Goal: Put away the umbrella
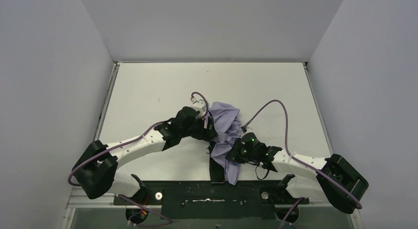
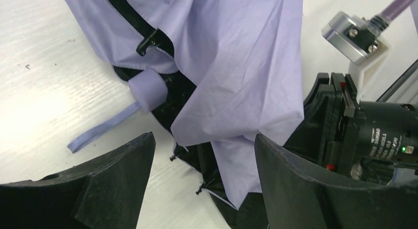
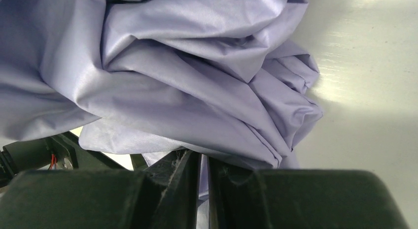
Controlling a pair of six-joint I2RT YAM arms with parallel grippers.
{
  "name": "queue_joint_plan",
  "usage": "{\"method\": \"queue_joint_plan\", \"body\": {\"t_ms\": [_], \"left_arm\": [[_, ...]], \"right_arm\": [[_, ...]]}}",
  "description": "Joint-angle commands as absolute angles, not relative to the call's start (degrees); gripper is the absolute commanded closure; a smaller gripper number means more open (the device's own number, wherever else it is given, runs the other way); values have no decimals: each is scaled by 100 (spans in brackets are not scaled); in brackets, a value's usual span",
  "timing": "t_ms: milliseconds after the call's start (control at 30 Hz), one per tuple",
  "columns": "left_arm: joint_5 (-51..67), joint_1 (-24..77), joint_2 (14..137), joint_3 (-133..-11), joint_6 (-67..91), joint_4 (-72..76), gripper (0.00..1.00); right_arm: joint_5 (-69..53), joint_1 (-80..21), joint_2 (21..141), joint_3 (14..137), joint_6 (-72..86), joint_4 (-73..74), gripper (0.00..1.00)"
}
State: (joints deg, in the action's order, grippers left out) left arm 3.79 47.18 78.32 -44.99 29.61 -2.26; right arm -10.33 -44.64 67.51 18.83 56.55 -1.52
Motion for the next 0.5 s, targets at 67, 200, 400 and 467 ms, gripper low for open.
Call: {"method": "queue_joint_plan", "body": {"t_ms": [67, 200, 400, 467], "left_arm": [[1171, 4405, 8142, -4776, 2862, 808, 36], [1709, 4344, 8366, -4757, 2982, 1281, 45], [2001, 4349, 8594, -4660, 3212, 1658, 59], [2016, 4344, 8583, -4670, 3225, 1631, 66]], "right_arm": [[-1015, -4438, 6601, 1903, 5624, -198, 87], [-1024, -4438, 6593, 1912, 5635, -198, 87], [-1022, -4447, 6511, 1916, 5623, -77, 87], [-1011, -4448, 6481, 1915, 5619, -47, 87]]}}
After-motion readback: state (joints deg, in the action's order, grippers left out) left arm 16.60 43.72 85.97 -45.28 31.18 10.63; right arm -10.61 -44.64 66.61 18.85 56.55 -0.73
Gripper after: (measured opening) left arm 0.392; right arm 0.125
